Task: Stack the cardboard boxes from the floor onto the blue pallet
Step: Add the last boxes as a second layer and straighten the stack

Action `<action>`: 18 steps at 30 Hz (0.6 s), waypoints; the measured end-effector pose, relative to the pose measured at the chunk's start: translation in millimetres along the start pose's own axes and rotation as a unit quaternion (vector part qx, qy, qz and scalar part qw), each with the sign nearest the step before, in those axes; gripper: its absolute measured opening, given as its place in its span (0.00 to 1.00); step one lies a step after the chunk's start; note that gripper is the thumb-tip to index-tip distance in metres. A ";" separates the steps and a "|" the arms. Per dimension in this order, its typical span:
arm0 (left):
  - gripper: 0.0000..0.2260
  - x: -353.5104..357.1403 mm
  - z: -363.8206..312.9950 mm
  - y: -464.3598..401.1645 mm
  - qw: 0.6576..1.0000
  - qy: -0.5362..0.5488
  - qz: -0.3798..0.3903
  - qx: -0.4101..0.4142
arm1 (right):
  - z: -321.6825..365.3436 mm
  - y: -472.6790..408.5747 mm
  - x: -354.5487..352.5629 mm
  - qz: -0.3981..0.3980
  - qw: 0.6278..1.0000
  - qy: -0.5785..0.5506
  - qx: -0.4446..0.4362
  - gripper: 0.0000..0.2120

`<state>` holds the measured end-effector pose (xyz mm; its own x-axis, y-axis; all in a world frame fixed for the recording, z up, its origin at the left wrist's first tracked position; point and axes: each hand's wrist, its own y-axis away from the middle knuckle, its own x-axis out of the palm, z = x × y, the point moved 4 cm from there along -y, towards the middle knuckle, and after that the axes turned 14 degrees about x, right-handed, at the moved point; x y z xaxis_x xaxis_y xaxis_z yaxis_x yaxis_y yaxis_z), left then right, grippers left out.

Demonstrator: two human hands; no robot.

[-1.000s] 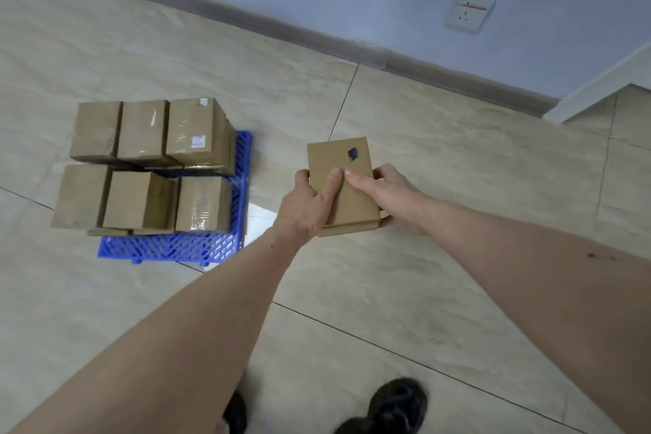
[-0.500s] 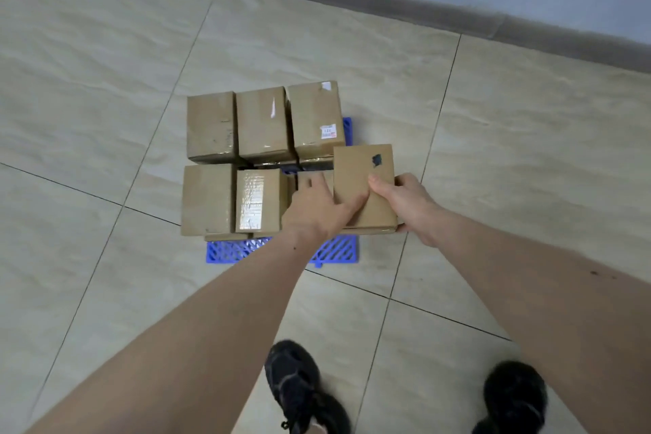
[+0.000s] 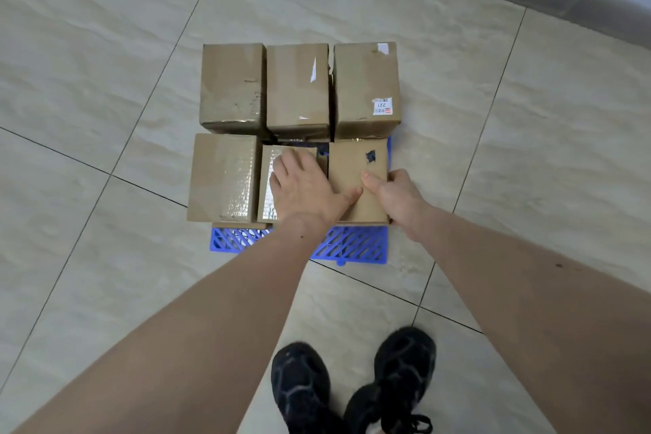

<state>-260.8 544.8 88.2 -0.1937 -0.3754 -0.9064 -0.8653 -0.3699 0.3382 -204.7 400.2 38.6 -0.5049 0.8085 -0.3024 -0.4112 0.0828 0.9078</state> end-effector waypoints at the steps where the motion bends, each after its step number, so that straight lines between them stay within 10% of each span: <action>1: 0.46 3.9 1.6 -2.0 1.000 0.003 -0.002 -0.005 | 1.7 -2.9 1.3 0.002 1.000 0.002 -0.002 0.35; 18: 0.51 24.7 -3.6 1.5 0.999 -0.015 0.018 -0.042 | -3.9 -24.4 11.6 0.009 1.000 -0.014 0.001 0.22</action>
<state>-265.3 531.9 67.3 -0.2385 -0.3638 -0.9004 -0.8160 -0.4277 0.3889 -203.5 405.3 11.8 -0.4902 0.8259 -0.2786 -0.4007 0.0703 0.9135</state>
